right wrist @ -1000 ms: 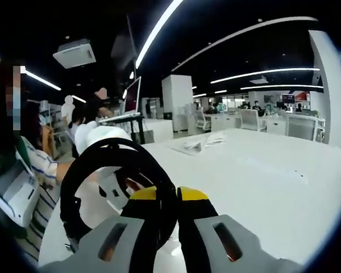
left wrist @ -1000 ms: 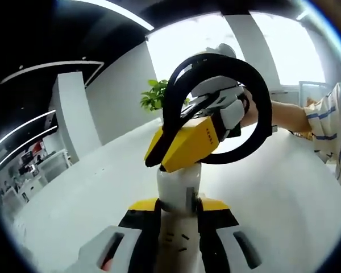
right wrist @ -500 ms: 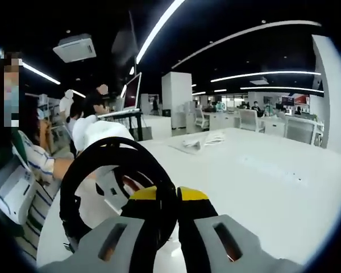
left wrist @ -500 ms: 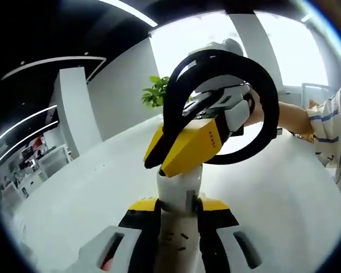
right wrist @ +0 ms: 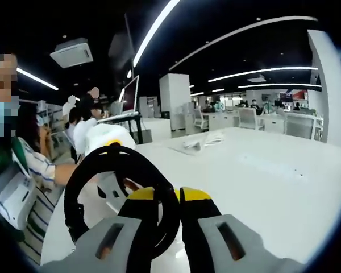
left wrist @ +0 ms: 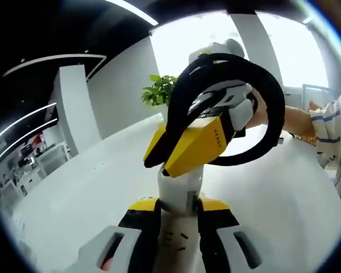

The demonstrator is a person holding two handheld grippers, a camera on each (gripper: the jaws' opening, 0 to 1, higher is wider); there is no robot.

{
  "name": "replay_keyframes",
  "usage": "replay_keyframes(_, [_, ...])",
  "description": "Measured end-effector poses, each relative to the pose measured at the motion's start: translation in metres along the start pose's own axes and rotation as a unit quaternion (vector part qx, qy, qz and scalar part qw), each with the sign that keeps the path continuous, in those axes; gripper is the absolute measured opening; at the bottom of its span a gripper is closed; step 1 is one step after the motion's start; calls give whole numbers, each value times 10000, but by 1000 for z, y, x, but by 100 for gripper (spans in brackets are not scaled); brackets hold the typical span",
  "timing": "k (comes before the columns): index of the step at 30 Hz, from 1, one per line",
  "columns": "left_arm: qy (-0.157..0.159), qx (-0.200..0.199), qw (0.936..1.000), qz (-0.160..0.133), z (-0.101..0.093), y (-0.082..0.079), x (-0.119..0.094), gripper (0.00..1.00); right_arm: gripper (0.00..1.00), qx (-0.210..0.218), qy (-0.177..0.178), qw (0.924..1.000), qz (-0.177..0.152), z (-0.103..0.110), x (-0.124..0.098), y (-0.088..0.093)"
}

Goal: Straighten the power strip on the desk, plug the charger into it

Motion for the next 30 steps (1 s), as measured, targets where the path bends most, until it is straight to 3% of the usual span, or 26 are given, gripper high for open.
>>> replay_keyframes(3, [32,-40,10000,22,0,1,0,26,19,54,-3,9999,-88,1,1,-1])
replay_keyframes(14, [106,-462,9988,-140,1,2,-2,26,10,-209,156,9996,98,-8,1,-5])
replay_keyframes(20, [52,-287,9996,52,0,0,-15,24,9,-580,229,9973,390,1,9,-6])
replay_keyframes(23, [25,-269,9996,83,3,0,-26,24,9,-557,163,9976,389,-3,3,-5])
replay_keyframes(30, [-628,-693,9951,-318,39,-3,-60,20,9,-534,152,9976,407,-2,7,-5])
Point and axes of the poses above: the point that each gripper's makers call its tool centre point, and the gripper's own axes: x roughly forward along the fingers, z roughly to its left, y roughly out of its underside, the point moved 7 cm from there along -x, roughly backward along the fingers, and after that the axes turned 1 degree about -z, right-handed, at the moved point
